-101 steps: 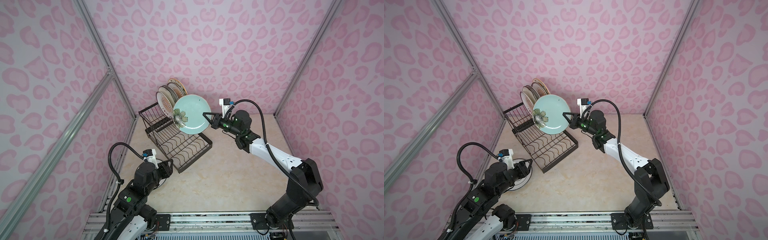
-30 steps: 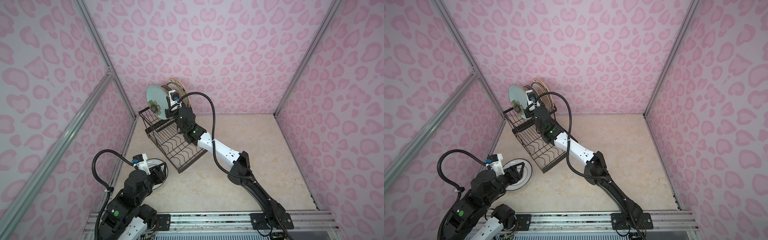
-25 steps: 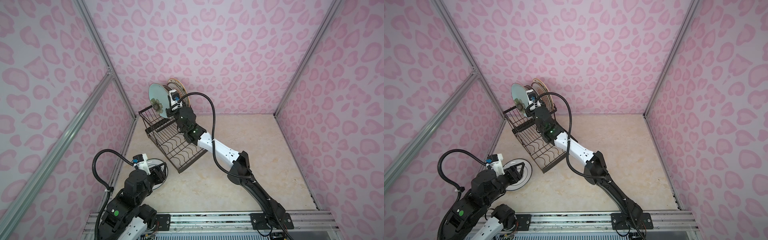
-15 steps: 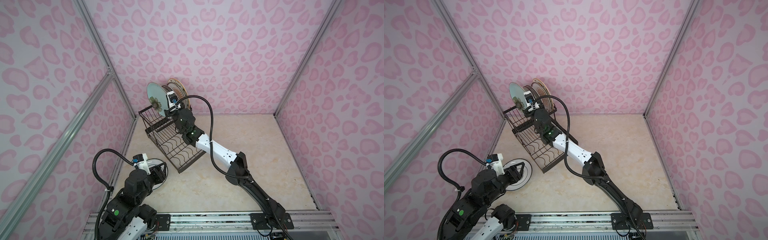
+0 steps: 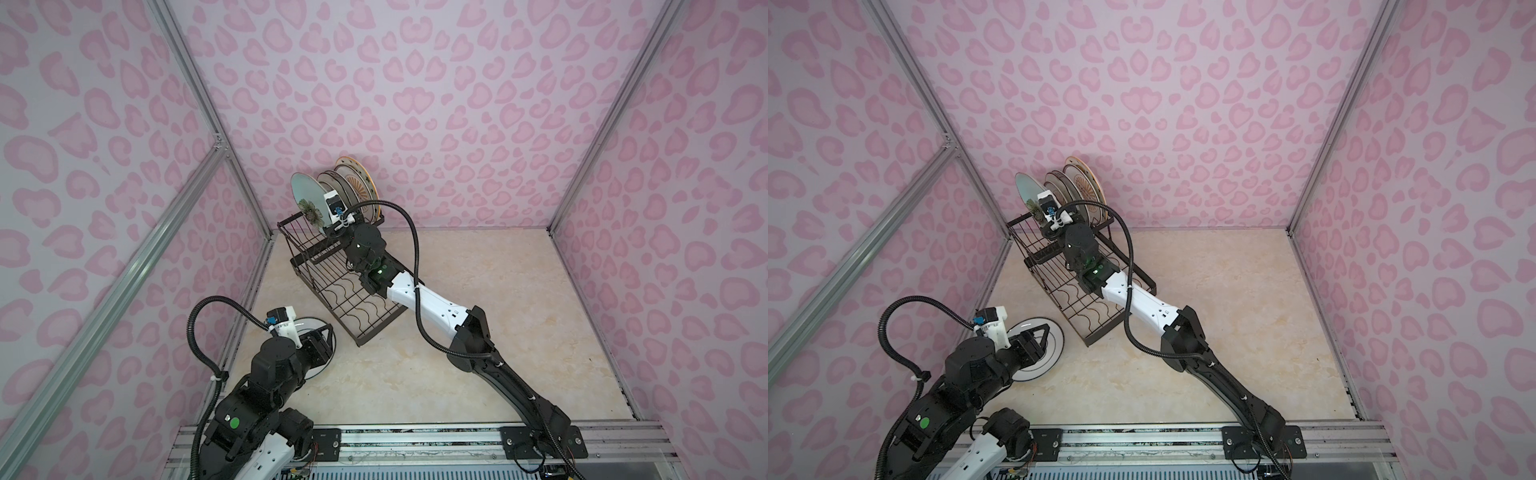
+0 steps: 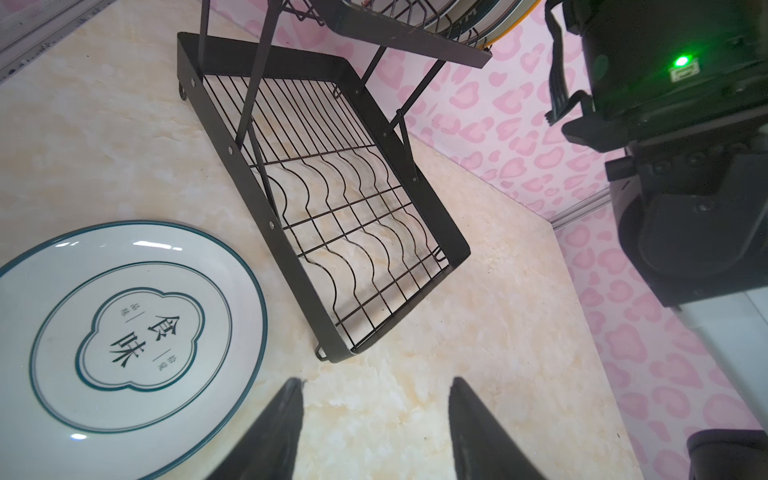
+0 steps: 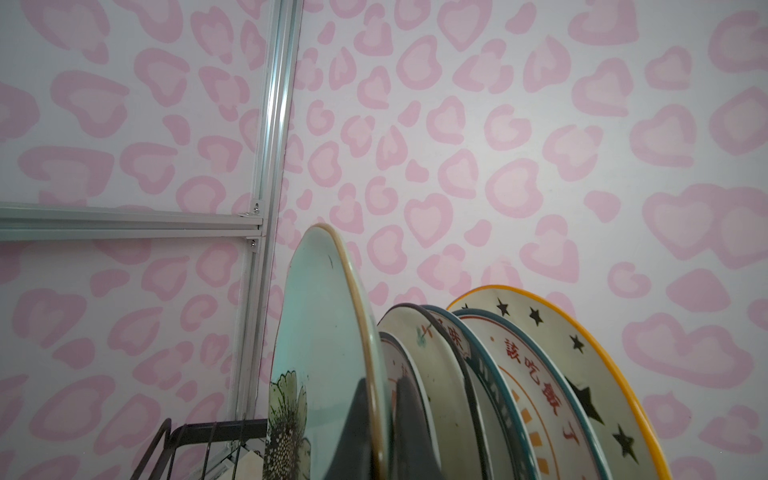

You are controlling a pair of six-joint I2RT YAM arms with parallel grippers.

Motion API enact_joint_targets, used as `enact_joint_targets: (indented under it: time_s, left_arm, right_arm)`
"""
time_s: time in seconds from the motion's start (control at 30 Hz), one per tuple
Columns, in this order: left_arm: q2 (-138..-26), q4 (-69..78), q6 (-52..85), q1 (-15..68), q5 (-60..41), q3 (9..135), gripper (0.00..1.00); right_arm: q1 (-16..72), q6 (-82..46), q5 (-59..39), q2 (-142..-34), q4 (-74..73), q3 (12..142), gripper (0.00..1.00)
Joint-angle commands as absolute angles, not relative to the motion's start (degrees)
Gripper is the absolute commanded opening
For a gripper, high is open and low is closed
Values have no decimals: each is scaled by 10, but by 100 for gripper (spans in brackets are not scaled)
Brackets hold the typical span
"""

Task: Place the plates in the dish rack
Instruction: 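Lower the flower plate into the upper tier in front of the other plates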

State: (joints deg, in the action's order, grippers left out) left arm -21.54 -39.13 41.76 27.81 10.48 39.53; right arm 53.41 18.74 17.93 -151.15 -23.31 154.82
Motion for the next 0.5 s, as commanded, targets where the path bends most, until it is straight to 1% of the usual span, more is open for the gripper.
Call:
enact_joint_targets:
  time_s: [0.0, 0.47]
  left_arm:
    - [-218, -385, 410, 278, 110, 399, 59]
    - [-218, -383, 410, 278, 107, 398, 59]
  right_arm:
    - [533, 205, 188, -1518, -324, 1556, 0]
    - [531, 205, 191, -1513, -323, 1555, 0]
